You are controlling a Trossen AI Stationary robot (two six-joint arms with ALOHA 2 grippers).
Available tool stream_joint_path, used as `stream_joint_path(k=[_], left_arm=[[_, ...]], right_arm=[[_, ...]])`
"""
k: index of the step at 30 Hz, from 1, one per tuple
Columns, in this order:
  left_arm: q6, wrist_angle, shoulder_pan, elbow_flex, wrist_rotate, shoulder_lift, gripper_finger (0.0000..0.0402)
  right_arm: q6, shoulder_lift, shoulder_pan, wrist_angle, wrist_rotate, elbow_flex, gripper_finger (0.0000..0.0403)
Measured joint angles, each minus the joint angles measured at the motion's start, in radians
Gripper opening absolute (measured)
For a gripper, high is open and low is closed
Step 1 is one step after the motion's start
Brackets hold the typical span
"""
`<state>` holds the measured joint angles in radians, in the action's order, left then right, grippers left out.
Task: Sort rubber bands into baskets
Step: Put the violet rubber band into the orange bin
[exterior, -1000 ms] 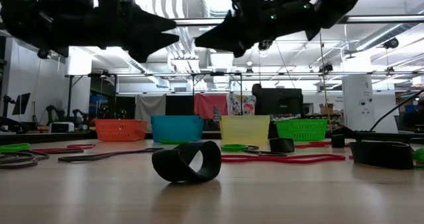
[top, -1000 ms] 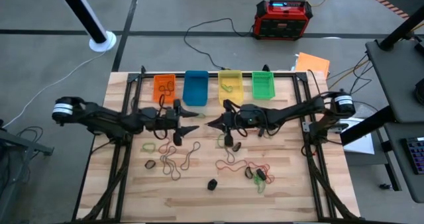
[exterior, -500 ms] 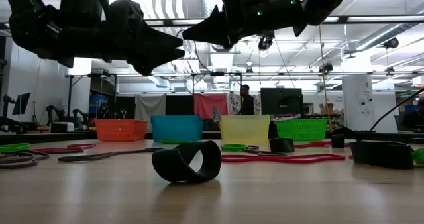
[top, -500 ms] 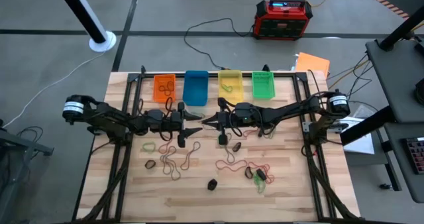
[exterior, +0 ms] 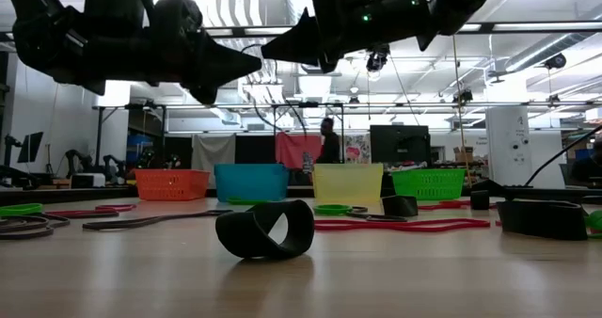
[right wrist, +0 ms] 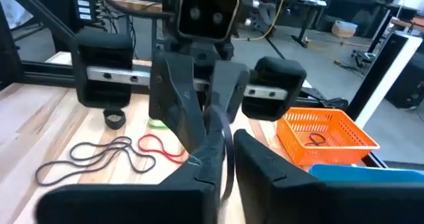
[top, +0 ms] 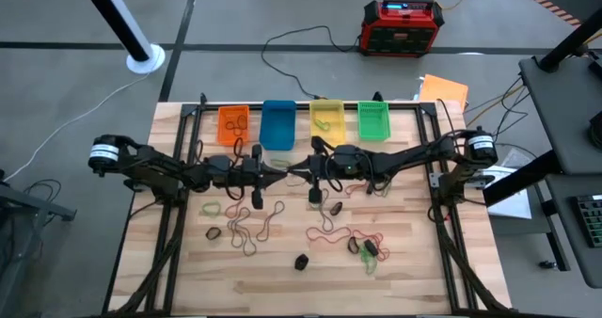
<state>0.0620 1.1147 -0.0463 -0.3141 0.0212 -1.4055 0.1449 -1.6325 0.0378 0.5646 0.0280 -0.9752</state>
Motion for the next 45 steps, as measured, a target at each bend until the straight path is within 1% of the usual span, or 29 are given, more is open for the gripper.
stream_joint_path(k=[6, 8, 12, 15, 17, 18, 21, 25, 29, 33, 36, 39, 42, 45], left_arm=[[0.013, 0.004, 0.000, 0.000, 0.005, 0.001, 0.0000], [0.017, -0.006, -0.001, 0.000, 0.037, 0.010, 0.0000], [0.018, -0.096, -0.021, 0.000, 0.184, 0.060, 0.0000], [0.018, -0.189, -0.066, 0.000, 0.331, 0.125, 0.0000], [0.018, -0.250, -0.109, 0.000, 0.398, 0.169, 0.0000], [0.016, -0.283, -0.136, 0.000, 0.414, 0.196, 0.0000], [0.000, -0.394, -0.241, -0.009, 0.416, 0.269, 0.0000], [-0.003, -0.657, -0.404, -0.064, 0.417, 0.330, 0.0000], [0.003, -0.937, -0.531, -0.147, 0.417, 0.335, 0.0000], [0.003, -1.140, -0.604, -0.222, 0.435, 0.311, 0.0000], [-0.010, -1.219, -0.631, -0.256, 0.472, 0.289, 0.0000], [-0.041, -1.239, -0.651, -0.272, 0.482, 0.265, 0.0000], [-0.063, -1.268, -0.662, -0.288, 0.536, 0.234, 0.0000], [-0.079, -1.296, -0.673, -0.305, 0.549, 0.198, 0.0000]], right_arm=[[-0.072, 0.002, 0.027, -0.051, 0.001, 0.000, 0.0099], [-0.078, 0.002, 0.034, -0.063, 0.002, 0.000, 0.0121], [-0.096, 0.005, 0.046, -0.101, 0.007, 0.000, 0.0156], [-0.109, 0.008, 0.048, -0.139, 0.060, 0.000, 0.0175], [-0.109, 0.008, 0.049, -0.167, 0.084, 0.000, 0.0183], [-0.110, 0.008, 0.049, -0.175, 0.085, 0.001, 0.0186], [-0.118, 0.008, 0.048, -0.185, 0.084, 0.001, 0.0192], [-0.107, 0.008, 0.048, -0.193, 0.084, 0.001, 0.0191], [-0.093, 0.008, 0.048, -0.193, 0.085, 0.001, 0.0190], [-0.082, 0.008, 0.050, -0.192, 0.085, 0.001, 0.0190], [-0.081, 0.008, 0.050, -0.194, 0.085, 0.001, 0.0190], [-0.081, 0.008, 0.050, -0.194, 0.085, 0.001, 0.0190], [-0.083, 0.008, 0.050, -0.200, 0.085, 0.001, 0.0190], [-0.092, 0.008, 0.050, -0.208, 0.085, 0.001, 0.0190]])
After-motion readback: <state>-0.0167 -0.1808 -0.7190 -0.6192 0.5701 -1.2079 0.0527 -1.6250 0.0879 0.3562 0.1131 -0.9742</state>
